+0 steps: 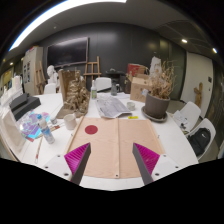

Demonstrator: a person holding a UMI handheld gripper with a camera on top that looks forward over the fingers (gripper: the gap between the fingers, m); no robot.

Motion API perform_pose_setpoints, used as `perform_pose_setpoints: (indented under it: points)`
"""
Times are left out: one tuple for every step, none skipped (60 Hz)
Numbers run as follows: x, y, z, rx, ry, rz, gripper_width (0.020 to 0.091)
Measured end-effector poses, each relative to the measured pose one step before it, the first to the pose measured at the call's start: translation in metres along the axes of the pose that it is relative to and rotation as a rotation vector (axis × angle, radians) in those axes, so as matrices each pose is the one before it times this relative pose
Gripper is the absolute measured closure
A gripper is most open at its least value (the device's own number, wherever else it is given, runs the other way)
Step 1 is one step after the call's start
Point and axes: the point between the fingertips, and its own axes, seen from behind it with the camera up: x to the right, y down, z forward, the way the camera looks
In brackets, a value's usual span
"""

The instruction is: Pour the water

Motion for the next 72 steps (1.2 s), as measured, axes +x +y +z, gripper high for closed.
perform_pose_setpoints:
  points:
    - [-0.01213, 0.00077, 0.00254, -0.00065, -0.01215, -0.0066, 0.0249]
    - [-0.01161, 0.00115, 0.0028, -0.00013, -0.01224, -0.0061, 0.0248]
    - [-0.01165, 0.00118, 0.00284, 0.00021, -0.01245, -0.0055, 0.0249]
    - [-0.0114, 0.00112, 0.00269, -0.00085, -0.01297, -0.0053, 0.0248]
    - [-0.01144, 0.00148, 0.00298, -0.00112, -0.01228, -0.0053, 0.0248]
    - [-0.01183, 0.00129, 0.00289, -0.00093, -0.01255, -0.0057, 0.0248]
    - [-0.01198, 0.00145, 0.00303, -0.00106, -0.0127, -0.0054, 0.0248]
    - [-0.01193, 0.00114, 0.00351, -0.00083, -0.01276, -0.0056, 0.0247]
    - [-0.01178, 0.00093, 0.00324, -0.00081, -0.01239, -0.0058, 0.0246]
    - [-0.01167, 0.00079, 0.00356, -0.00061, -0.01193, -0.0057, 0.0247]
    - [-0.01129, 0.00069, 0.0035, 0.00002, -0.0111, -0.0056, 0.0248]
    - [-0.01149, 0.00107, 0.00391, -0.00045, -0.01048, -0.0056, 0.0247]
    - [-0.01128, 0.001, 0.0042, -0.00041, -0.01029, -0.0061, 0.0247]
    - [-0.01099, 0.00119, 0.00446, -0.0006, -0.01011, -0.0064, 0.0247]
    - [-0.01105, 0.00106, 0.00488, 0.00015, -0.00961, -0.0064, 0.0247]
    - [-0.00912, 0.00091, 0.00451, 0.00005, -0.00809, -0.0061, 0.0246]
    - [-0.01066, 0.00061, 0.00561, 0.00085, -0.00515, -0.0058, 0.025]
    - [-0.00948, 0.00103, 0.00471, 0.00234, -0.00722, -0.0037, 0.0251]
    - [-0.00969, 0.00008, 0.00544, 0.00289, -0.00477, -0.0029, 0.0249]
    - [-0.00918, 0.00002, 0.00566, 0.00455, -0.00379, -0.0022, 0.0249]
    - [-0.00896, 0.00016, 0.0057, 0.0055, -0.00248, -0.0018, 0.0247]
    - [-0.00853, -0.00013, 0.00586, 0.00499, -0.00252, -0.0016, 0.0248]
    - [-0.00796, -0.00017, 0.00613, 0.0054, -0.00104, -0.0012, 0.0248]
    - [-0.00829, -0.00043, 0.00662, 0.00585, -0.00146, -0.0014, 0.0246]
    - [-0.00806, -0.00044, 0.00684, 0.0074, -0.00216, -0.0026, 0.0248]
    - [-0.00814, -0.00078, 0.00669, 0.00857, -0.00293, -0.0031, 0.0247]
    - [-0.00791, -0.00091, 0.00707, 0.00823, -0.00309, -0.0034, 0.0249]
    - [-0.00731, -0.00072, 0.00753, 0.00703, -0.00232, -0.003, 0.0247]
    - [-0.00701, -0.00061, 0.00745, 0.00632, -0.00157, -0.0021, 0.0248]
    - [-0.00685, -0.00079, 0.00732, 0.00719, -0.0021, -0.0009, 0.0247]
    - [-0.00649, -0.00128, 0.00773, 0.0086, -0.00214, -0.0004, 0.0248]
    - [-0.00618, -0.00132, 0.00782, 0.00969, -0.00128, -0.0002, 0.0248]
    - [-0.00507, -0.00159, 0.00724, 0.00861, -0.00144, 0.0006, 0.0248]
    - [-0.00509, -0.0006, 0.00809, 0.00741, 0.00096, 0.0003, 0.0248]
    - [-0.00418, -0.00057, 0.00753, 0.00593, 0.00148, 0.0002, 0.0248]
    - [-0.00407, -0.0002, 0.00752, 0.00513, 0.00143, 0.0, 0.0248]
    - [-0.00376, -0.00065, 0.00727, 0.00524, 0.00167, -0.0005, 0.0247]
    - [-0.0029, -0.00065, 0.00739, 0.00401, 0.00054, -0.0005, 0.0248]
    - [-0.00252, -0.00029, 0.00712, 0.00413, 0.0028, -0.0016, 0.0249]
    - [-0.00174, -0.0004, 0.00712, 0.00358, 0.00488, -0.0005, 0.0249]
    - [-0.00111, -0.00056, 0.00752, 0.00373, 0.00647, 0.001, 0.0249]
    - [-0.00146, -0.00053, 0.00677, 0.00454, 0.00741, 0.0015, 0.0247]
    - [-0.00146, -0.00031, 0.00697, 0.00522, 0.00696, 0.0018, 0.0248]
    - [-0.00082, -0.00089, 0.00618, 0.00463, 0.00502, 0.003, 0.025]
    - [-0.00095, -0.00093, 0.00471, 0.00026, 0.00174, 0.0045, 0.0254]
    - [-0.00182, 0.00073, 0.00611, 0.00082, 0.00292, 0.0026, 0.0259]
    - [-0.00106, 0.00082, 0.00559, -0.00022, 0.00247, 0.0022, 0.0268]
    - [-0.00116, 0.00096, 0.00565, -0.00033, 0.00283, 0.003, 0.028]
    - [-0.00153, 0.00147, 0.00523, -0.00186, 0.00205, 0.0027, 0.0298]
    - [-0.00157, 0.00231, 0.00487, -0.00332, 0.00062, 0.0028, 0.0319]
    - [-0.00117, 0.00188, 0.00483, -0.0037, 0.00075, 0.0017, 0.0349]
    - [0.00113, 0.00148, 0.00978, -0.00236, 0.0011, -0.0012, 0.0383]
    - [-0.00034, 0.00308, -0.00065, -0.00394, 0.00263, 0.0012, 0.0414]
    - [-0.00067, 0.00199, 0.00273, -0.00372, 0.00297, 0.0, 0.0446]
    - [-0.00009, 0.00125, 0.00342, -0.00116, 0.00343, 0.0007, 0.0477]
    - [-0.00001, 0.00053, 0.00273, 0.00152, 0.00349, 0.0005, 0.0515]
    - [0.00075, 0.00057, 0.00234, 0.00232, 0.00607, 0.0015, 0.055]
    - [0.00193, -0.00081, 0.00204, 0.00832, 0.01088, -0.0007, 0.0581]
    - [0.00069, -0.00077, 0.00338, 0.00849, 0.00287, 0.0005, 0.0581]
    - [-0.00008, -0.00127, 0.00013, 0.00705, -0.0011, 0.0024, 0.0585]
    - [-0.00039, -0.00004, -0.00039, 0.00344, -0.00442, 0.0015, 0.0601]
    - [-0.00053, -0.00006, -0.0001, 0.00127, -0.00397, 0.002, 0.0613]
    - [-0.00061, -0.00016, 0.00003, 0.00075, -0.00366, 0.0043, 0.0624]
    - [-0.00053, -0.00022, -0.00001, 0.00059, -0.00246, 0.0058, 0.064]
    - [-0.00025, -0.0004, 0.00002, 0.00192, 0.00038, 0.004, 0.0656]
    - [0.00038, -0.00022, -0.00024, 0.00122, 0.00284, 0.0023, 0.0667]
    - [0.00046, 0.00014, 0.00124, 0.00094, 0.00406, 0.0002, 0.0685]
    - [0.00042, 0.00009, -0.00029, -0.00151, 0.00263, -0.0025, 0.07]
    - [0.00037, 0.00015, -0.00014, -0.00107, 0.00194, -0.0037, 0.0709]
    - [0.00033, 0.00011, -0.00022, -0.00151, 0.00139, -0.0032, 0.0716]
    - [0.00012, 0.00024, -0.00013, -0.00138, 0.00017, -0.0025, 0.073]
    - [0.00013, 0.00024, -0.00018, -0.00182, 0.00066, 0.0001, 0.073]
